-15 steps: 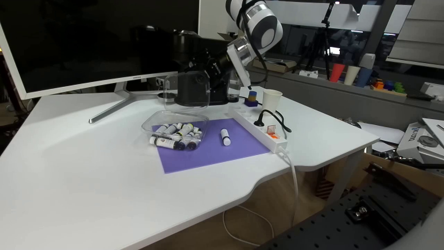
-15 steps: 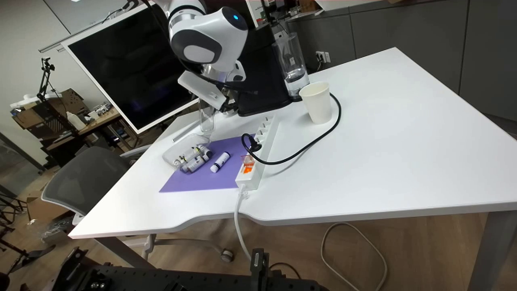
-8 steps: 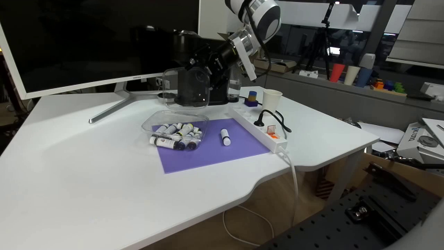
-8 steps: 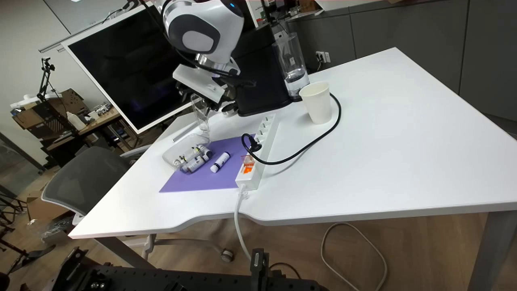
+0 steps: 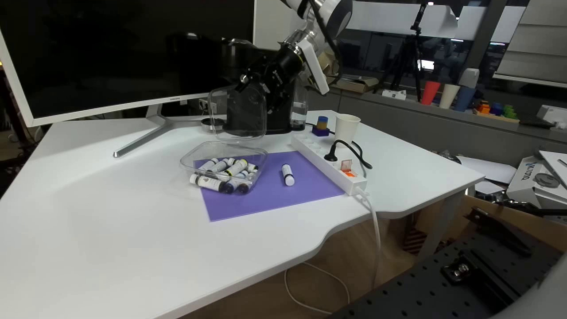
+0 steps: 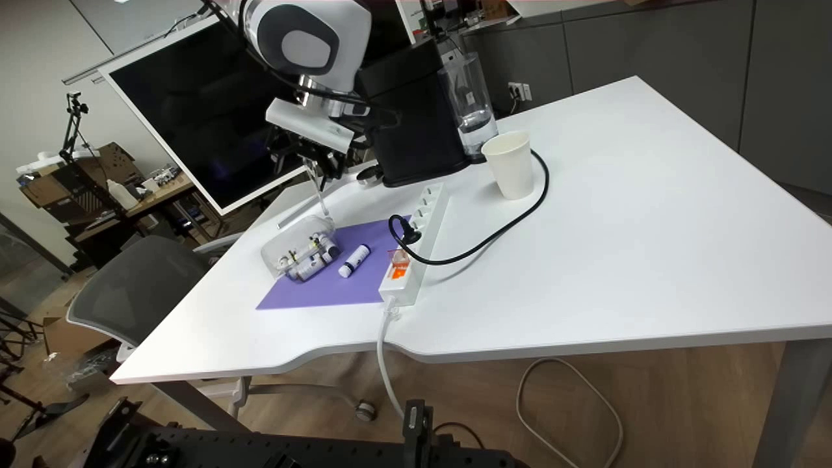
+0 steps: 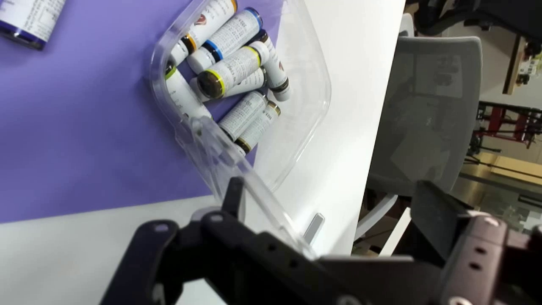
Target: Close the lid of the clear container
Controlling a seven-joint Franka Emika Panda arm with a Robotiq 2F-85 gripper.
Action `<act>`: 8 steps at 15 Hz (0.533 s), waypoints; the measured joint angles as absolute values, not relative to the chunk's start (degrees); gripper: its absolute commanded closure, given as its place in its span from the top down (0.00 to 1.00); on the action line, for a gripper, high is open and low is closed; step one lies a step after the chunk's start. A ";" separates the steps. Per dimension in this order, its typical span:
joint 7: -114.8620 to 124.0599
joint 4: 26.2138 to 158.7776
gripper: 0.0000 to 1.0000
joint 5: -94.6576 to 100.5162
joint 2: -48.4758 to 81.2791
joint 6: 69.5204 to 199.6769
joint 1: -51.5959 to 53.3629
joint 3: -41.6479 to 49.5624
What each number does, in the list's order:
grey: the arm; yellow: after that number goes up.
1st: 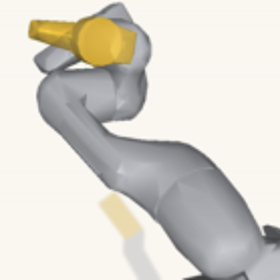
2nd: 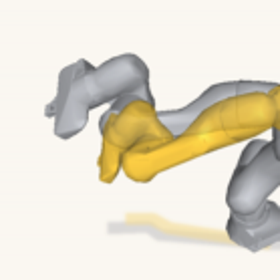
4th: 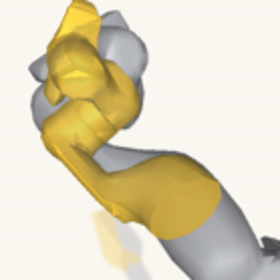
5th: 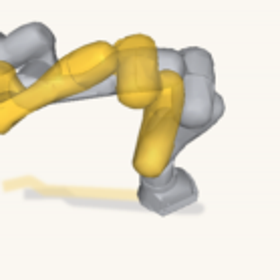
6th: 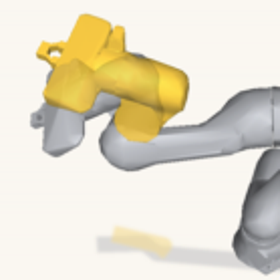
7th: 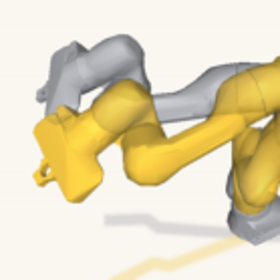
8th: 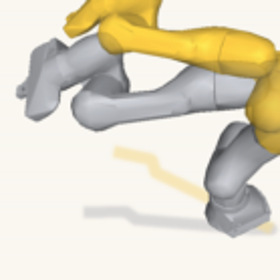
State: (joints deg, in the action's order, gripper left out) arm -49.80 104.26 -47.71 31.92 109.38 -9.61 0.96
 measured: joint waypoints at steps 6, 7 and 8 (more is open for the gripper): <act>-50.53 104.30 1.00 -39.90 30.93 108.34 -8.08 -0.61; -50.68 104.34 1.00 -38.53 30.77 108.34 -7.78 -0.96; -50.78 104.41 1.00 -37.13 30.56 108.34 -7.45 -1.32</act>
State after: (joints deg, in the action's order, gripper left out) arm -50.78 104.41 -37.13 30.56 108.34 -7.45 -1.32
